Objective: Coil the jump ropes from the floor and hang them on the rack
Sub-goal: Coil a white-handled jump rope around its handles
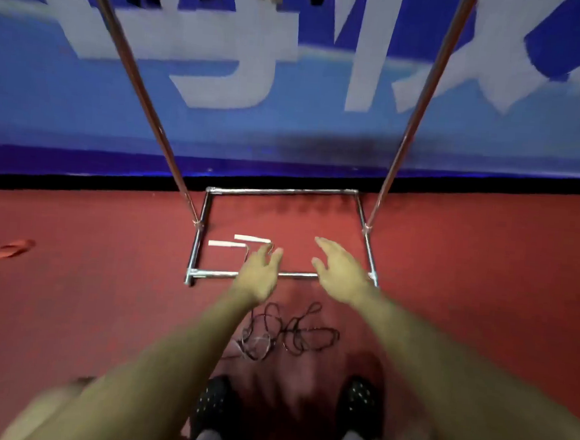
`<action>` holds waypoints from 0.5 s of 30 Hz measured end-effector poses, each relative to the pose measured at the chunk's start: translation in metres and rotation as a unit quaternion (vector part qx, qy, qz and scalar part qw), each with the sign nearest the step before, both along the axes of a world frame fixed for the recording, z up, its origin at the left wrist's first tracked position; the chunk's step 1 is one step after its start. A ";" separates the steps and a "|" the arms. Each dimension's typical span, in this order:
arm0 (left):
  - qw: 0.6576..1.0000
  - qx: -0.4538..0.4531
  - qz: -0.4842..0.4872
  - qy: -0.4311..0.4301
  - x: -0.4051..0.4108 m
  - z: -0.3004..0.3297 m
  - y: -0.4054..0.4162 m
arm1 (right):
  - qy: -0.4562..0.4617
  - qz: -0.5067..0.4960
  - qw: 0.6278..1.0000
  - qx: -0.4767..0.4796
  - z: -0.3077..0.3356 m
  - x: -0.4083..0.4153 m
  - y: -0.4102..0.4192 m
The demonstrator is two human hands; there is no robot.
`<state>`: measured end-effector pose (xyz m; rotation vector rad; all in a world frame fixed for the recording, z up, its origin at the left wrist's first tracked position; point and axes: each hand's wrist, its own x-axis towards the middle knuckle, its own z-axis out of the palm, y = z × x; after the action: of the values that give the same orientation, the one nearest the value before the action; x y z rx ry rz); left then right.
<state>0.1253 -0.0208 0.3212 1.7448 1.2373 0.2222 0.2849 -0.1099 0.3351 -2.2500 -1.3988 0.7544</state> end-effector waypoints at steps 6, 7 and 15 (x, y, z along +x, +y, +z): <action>0.989 -0.107 0.020 0.098 -0.031 -0.146 -0.022 | 0.034 0.012 0.990 -0.140 -0.132 -0.013 -0.027; 0.986 -0.124 0.022 0.112 -0.033 -0.165 -0.024 | 0.039 0.015 0.987 -0.157 -0.151 -0.015 -0.027; 0.975 -0.095 0.073 0.187 -0.051 -0.275 -0.013 | 0.085 0.027 0.971 -0.221 -0.256 -0.036 -0.003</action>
<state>0.0743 -0.0334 0.0464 1.5731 1.6059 -0.1459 0.2488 -0.1131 0.0794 -2.3974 -1.3120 1.3590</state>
